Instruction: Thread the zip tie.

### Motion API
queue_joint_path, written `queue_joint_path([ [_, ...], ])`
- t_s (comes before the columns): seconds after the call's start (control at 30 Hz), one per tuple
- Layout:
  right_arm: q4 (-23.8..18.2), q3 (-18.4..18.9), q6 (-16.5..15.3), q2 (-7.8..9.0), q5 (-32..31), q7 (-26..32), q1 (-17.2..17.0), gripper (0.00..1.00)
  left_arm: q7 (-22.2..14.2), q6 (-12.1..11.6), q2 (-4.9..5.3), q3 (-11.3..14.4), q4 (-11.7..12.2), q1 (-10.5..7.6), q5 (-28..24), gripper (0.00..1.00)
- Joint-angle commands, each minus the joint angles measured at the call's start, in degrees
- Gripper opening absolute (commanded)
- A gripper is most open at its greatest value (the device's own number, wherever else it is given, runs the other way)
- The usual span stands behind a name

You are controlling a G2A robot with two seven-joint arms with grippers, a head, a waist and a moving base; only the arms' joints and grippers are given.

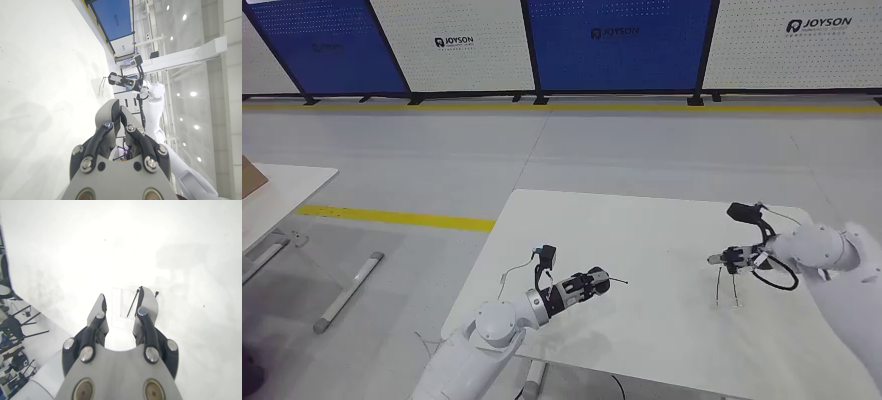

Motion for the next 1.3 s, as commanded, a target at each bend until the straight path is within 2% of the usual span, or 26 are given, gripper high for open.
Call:
queue_joint_path([
  [0.0,-5.3,7.0,-4.3,2.23,2.2,-0.3,-5.9,0.35,0.0,0.0,0.0,0.0,0.0,0.0,0.0,0.0],
  [0.03,-7.9,10.2,-6.6,3.23,3.9,-0.4,-9.0,0.36,0.0,0.0,0.0,0.0,0.0,0.0,0.0,0.0],
  [0.1,-10.6,14.1,-9.2,4.36,6.3,0.4,-12.8,0.48,0.0,0.0,0.0,0.0,0.0,0.0,0.0,0.0],
  [0.17,-12.7,16.3,-11.4,5.14,7.8,2.9,-15.3,0.95,0.0,0.0,0.0,0.0,0.0,0.0,0.0,0.0],
  [0.2,-13.1,16.6,-12.0,5.32,8.3,3.9,-15.7,1.0,0.0,0.0,0.0,0.0,0.0,0.0,0.0,0.0],
  [0.27,-13.5,16.3,-12.3,5.48,7.7,5.7,-15.7,1.0,0.0,0.0,0.0,0.0,0.0,0.0,0.0,0.0],
  [0.5,-13.5,16.3,-12.3,5.48,7.7,5.7,-15.7,1.0,0.6,0.0,-0.04,0.0,-0.1,-0.03,-0.3,0.0],
  [0.6,-13.5,16.3,-12.3,5.48,7.7,5.7,-15.7,1.0,1.8,-0.3,-0.06,-0.8,-1.6,0.21,-3.1,0.0],
  [0.67,-13.5,16.3,-12.3,5.48,7.7,5.7,-15.7,1.0,1.7,-0.6,0.06,-1.9,-3.8,1.24,-5.7,0.0],
  [0.73,-13.5,16.3,-12.3,5.48,7.7,5.7,-15.7,1.0,1.5,-1.4,0.39,-4.1,-7.5,2.61,-7.1,0.0],
  [0.8,-13.5,16.3,-12.3,5.48,7.7,5.7,-15.7,1.0,2.7,-2.0,0.65,-5.9,-11.8,4.51,-7.0,0.0],
  [0.83,-13.5,16.3,-12.3,5.48,7.7,5.7,-15.7,1.0,4.0,-2.1,0.79,-7.1,-15.0,5.68,-6.5,0.0],
  [0.97,-13.5,16.3,-12.3,5.48,7.7,5.7,-15.7,1.0,5.1,-0.5,1.26,-10.3,-25.3,9.89,-5.8,0.0],
  [1.03,-13.5,16.3,-12.3,5.48,7.7,5.7,-15.7,1.0,5.6,0.4,1.44,-11.4,-29.0,11.87,-4.6,0.0],
  [1.07,-13.5,16.3,-12.3,5.48,7.7,5.7,-15.7,1.0,5.2,1.8,1.56,-11.6,-30.8,12.95,-4.3,0.0],
  [1.17,-13.5,16.3,-12.3,5.48,7.7,5.7,-15.7,1.0,6.2,3.7,1.71,-12.4,-33.1,14.19,-2.3,0.0],
  [1.27,-13.5,16.3,-12.3,5.48,7.7,5.7,-15.7,1.0,8.1,5.2,1.66,-11.6,-32.1,13.82,-0.2,0.0],
])
